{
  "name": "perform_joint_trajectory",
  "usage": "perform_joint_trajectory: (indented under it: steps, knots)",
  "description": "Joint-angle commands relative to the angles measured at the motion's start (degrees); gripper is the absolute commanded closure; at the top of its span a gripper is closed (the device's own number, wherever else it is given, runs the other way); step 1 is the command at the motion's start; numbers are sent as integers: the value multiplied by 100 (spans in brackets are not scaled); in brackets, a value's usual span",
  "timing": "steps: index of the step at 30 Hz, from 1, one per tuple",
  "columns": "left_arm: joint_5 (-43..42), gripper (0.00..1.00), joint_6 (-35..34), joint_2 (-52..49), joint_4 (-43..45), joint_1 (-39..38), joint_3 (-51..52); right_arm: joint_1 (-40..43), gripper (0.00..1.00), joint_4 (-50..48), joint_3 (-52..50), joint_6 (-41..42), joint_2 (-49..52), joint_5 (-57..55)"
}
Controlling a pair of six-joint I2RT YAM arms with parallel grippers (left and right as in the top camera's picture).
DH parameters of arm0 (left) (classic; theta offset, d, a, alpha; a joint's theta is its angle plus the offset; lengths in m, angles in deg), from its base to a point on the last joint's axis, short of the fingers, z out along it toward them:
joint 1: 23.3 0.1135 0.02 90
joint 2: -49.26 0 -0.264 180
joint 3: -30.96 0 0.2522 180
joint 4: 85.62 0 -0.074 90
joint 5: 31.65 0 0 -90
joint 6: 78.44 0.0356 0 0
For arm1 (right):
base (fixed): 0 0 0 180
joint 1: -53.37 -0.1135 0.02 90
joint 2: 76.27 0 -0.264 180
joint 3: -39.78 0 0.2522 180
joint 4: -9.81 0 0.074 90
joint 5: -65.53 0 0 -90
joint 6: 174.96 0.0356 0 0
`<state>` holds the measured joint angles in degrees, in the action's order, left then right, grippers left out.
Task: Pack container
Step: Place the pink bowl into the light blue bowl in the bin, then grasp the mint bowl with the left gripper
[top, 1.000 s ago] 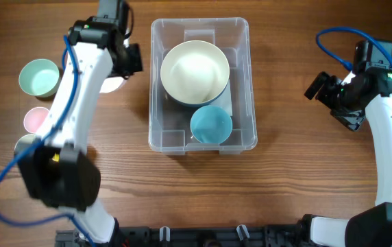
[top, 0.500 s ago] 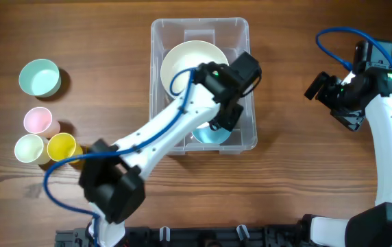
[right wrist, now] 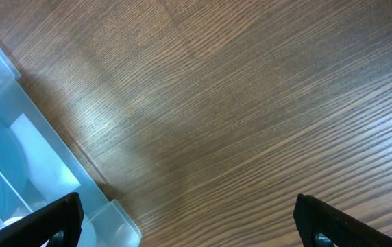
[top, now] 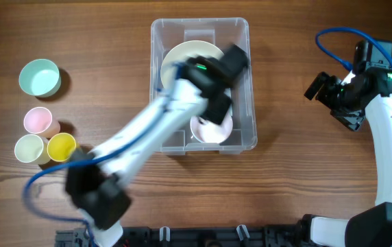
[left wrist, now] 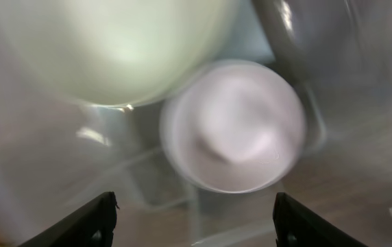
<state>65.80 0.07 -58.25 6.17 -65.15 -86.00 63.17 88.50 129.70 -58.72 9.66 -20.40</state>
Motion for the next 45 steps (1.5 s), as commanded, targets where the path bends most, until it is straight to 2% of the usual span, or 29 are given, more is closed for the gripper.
perform_joint_trajectory:
  steps: [1,3,5,8,12,17,21,23,28,30,32,36,37,42,45]
  knots:
    - [590,20,-140,1012,79,1604,-186,-13,0,2,-33,-74,11,48]
    - [487,15,-136,984,321,2898,-181,-13,0,4,-33,-76,11,46]
    - [37,13,-136,772,769,4033,-181,-13,0,4,-33,-76,11,46]
    - [-815,18,-133,181,1910,5392,-181,-13,0,-37,-33,-79,11,46]
    - [-824,12,-48,-654,2601,5766,-181,-13,0,-83,-33,-74,11,48]
    - [-752,13,-70,-1838,2822,5790,-181,-13,0,-68,-33,-79,11,48]
    - [-140,11,-74,-2269,2833,5790,-181,-13,0,20,-33,-76,11,4]
    - [-136,11,-74,-2312,2933,5794,-181,-13,0,26,-33,-76,11,-17]
    - [-138,63,-79,-2391,2909,5834,-181,-13,0,24,-33,-76,11,-17]
    - [-138,75,-76,-2452,2833,5831,-181,-13,0,24,-33,-76,11,-15]
    - [-138,78,-76,-2481,2782,5831,-181,-13,0,22,-33,-74,11,-15]
    - [-138,95,-76,-2485,2712,5825,-181,-13,0,20,-33,-74,11,-17]
    - [-138,96,-76,-2485,2710,5807,-181,-13,0,15,-33,-72,11,-17]
    - [-175,96,-72,-2133,2645,5327,-245,-13,0,24,-33,-79,11,-17]
    - [-284,96,236,-1425,2210,4680,-638,-13,0,28,-33,-149,11,-15]
